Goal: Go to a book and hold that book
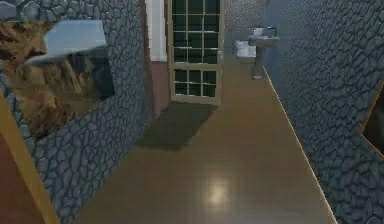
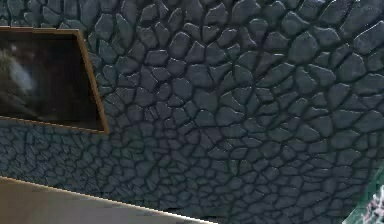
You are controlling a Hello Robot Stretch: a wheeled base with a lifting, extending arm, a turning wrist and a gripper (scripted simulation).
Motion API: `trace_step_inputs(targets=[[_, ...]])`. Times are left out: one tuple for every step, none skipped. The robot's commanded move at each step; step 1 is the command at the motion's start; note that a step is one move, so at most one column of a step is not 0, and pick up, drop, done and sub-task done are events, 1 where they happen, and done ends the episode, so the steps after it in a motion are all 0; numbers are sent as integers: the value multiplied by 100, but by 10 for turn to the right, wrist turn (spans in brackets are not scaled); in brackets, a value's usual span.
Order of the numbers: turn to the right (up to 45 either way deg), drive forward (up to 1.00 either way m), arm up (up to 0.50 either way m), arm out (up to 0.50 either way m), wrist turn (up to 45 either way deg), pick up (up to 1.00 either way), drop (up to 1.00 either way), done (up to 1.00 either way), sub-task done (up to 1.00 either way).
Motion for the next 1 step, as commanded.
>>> trace_step_inputs(targets=[[0, 100, 0, 0, 0, 0, 0, 0, 0]])
